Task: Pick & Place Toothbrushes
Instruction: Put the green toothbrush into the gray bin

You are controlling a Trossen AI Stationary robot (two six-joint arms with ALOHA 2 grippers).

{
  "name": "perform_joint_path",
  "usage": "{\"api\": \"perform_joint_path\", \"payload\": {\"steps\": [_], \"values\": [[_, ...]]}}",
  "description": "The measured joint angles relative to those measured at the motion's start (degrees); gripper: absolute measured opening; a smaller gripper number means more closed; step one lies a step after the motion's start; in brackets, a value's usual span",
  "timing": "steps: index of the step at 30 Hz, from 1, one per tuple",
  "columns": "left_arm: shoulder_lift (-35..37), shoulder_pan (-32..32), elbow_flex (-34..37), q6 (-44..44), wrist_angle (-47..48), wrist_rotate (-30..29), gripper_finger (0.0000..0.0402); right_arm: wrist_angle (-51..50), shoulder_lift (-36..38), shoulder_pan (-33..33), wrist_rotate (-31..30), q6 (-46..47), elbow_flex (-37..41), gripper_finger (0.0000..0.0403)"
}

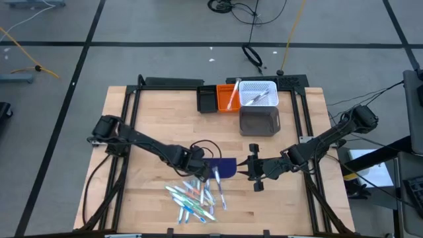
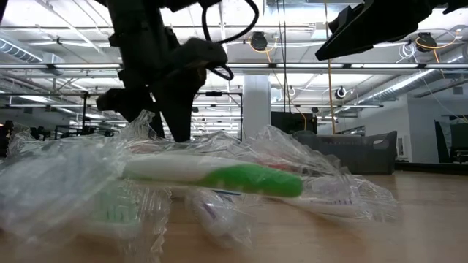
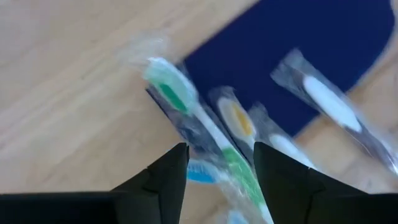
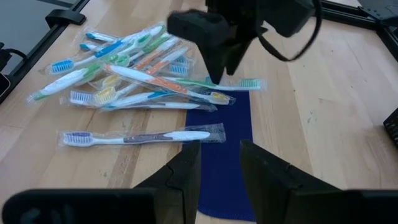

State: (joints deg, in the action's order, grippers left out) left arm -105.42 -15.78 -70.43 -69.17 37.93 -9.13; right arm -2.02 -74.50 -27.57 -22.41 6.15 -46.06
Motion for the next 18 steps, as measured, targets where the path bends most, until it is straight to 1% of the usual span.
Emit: {"api": "perform_joint_path", "payload": {"steps": [6,11,13,15,18], "values": [[-2.02,1.40,0.00,1.07,-0.99,0.09,0.0181,0.00,0.00,0.00,0.00,0.07,0.00,0.0102],[-2.31,2.03,0.00,1.64,-0.76,0.07,0.0152,0.10,0.01,0.00,0.02,0.12,0.00,0.0102],[-2.31,2.24,0.00,1.54,-0.76,0.08,0.0131,0.00,0.00,0.00,0.02,0.15,0.00,0.0102],[-2.14,2.26,0.00,2.13,-0.73,0.07,0.0100,0.04,0.01,0.00,0.01,0.17,0.00,0.0102],[-1.93,2.32,0.00,3.82,-0.83,0.03,0.0036,0.04,0.02,0.00,0.02,0.20,0.00,0.0102]]}}
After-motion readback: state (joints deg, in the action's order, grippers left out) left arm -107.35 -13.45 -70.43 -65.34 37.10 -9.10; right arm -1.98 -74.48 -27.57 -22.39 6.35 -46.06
